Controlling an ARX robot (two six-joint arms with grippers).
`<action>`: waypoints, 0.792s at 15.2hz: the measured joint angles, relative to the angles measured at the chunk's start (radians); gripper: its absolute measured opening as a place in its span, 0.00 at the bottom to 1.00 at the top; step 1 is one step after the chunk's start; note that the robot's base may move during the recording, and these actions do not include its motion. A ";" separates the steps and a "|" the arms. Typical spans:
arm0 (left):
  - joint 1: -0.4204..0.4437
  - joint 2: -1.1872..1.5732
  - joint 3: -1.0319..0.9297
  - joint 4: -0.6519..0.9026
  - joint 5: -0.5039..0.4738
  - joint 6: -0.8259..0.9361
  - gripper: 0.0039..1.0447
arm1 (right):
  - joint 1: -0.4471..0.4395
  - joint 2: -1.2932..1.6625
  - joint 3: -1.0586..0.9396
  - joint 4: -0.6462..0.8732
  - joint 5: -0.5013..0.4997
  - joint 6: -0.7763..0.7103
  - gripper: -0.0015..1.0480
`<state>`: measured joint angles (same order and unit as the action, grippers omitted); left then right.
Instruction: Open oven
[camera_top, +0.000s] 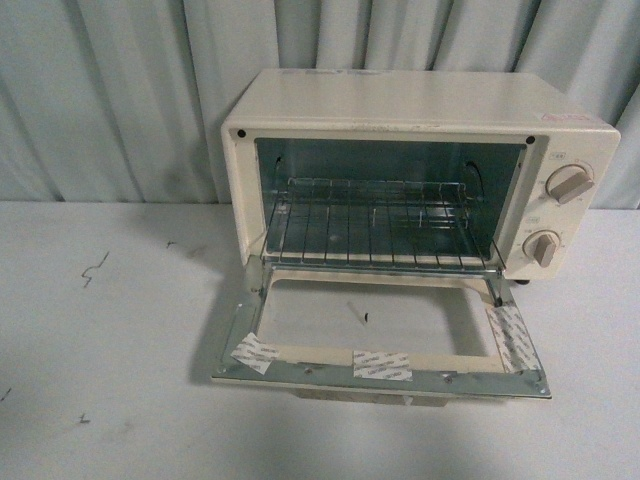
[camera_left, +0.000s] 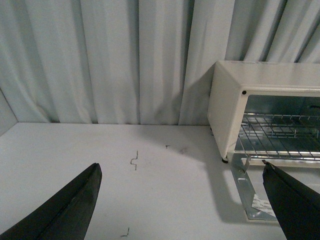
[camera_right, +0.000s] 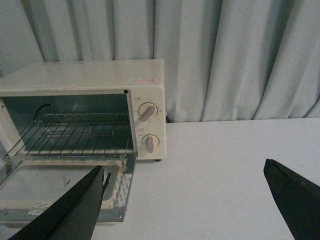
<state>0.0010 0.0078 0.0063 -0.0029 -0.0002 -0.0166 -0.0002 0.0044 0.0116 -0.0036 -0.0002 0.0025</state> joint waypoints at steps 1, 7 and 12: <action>0.000 0.000 0.000 0.000 0.000 0.000 0.94 | 0.000 0.000 0.000 0.000 0.000 0.000 0.94; 0.000 0.000 0.000 0.000 0.000 0.000 0.94 | 0.000 0.000 0.000 0.000 0.000 0.000 0.94; 0.000 0.000 0.000 0.000 0.000 0.000 0.94 | 0.000 0.000 0.000 0.000 0.000 0.000 0.94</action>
<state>0.0010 0.0078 0.0063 -0.0032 -0.0002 -0.0166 -0.0002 0.0044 0.0116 -0.0036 -0.0006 0.0025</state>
